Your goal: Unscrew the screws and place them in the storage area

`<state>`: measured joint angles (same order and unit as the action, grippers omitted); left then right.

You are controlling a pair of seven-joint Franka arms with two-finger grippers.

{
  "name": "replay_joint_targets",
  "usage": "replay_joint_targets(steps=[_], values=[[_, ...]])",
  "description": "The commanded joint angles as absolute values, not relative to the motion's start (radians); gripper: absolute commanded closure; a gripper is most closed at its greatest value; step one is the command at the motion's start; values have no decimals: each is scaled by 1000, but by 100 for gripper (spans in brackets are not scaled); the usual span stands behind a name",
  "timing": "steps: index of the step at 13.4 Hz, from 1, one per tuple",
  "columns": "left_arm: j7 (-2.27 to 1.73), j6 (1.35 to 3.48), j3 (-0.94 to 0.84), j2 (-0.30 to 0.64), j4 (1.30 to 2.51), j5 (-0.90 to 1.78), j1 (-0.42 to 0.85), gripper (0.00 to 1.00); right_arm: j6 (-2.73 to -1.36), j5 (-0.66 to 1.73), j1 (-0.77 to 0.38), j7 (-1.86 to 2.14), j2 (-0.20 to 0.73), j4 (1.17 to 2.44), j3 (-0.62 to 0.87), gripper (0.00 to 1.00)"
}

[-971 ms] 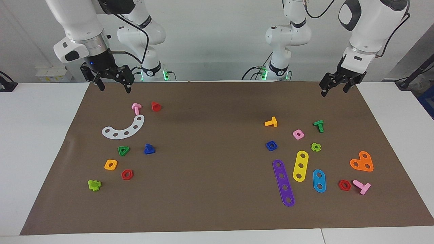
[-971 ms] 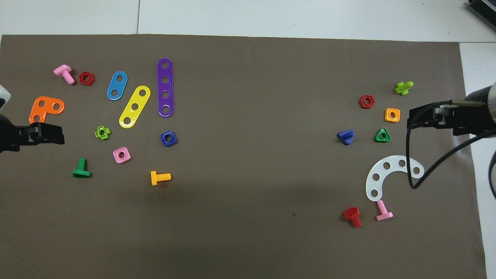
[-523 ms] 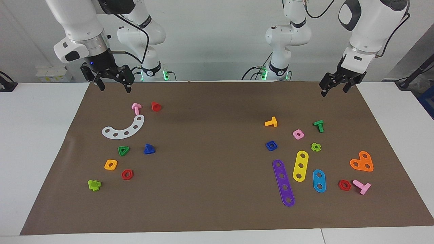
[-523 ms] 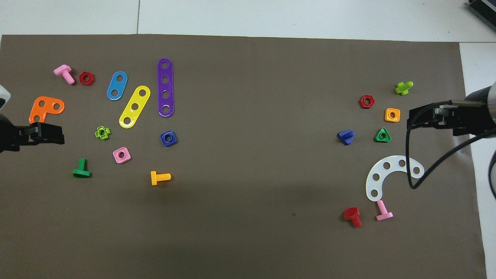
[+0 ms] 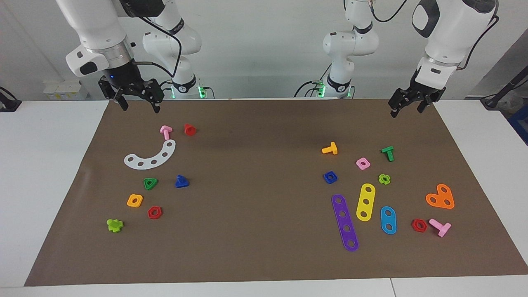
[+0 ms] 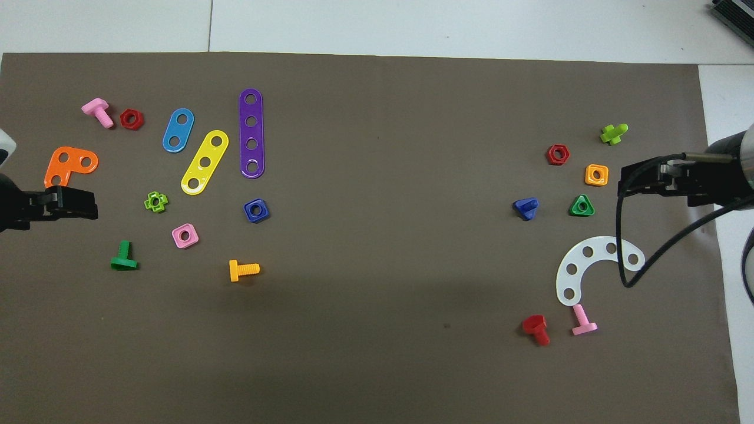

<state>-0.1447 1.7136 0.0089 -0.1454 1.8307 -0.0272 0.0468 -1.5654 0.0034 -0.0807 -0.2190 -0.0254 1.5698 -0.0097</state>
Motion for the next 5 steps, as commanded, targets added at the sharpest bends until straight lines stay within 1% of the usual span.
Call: replay_joint_targets(steps=[1,5], values=[[-160,1706,9,-158,1835,-52,49,0,-1557,34,-66,-184,-38,1580,-3,0],[-160,1706,9,-158,1836,-52,49,0,-1559,34,-67,-183,-38,1580,-3,0]])
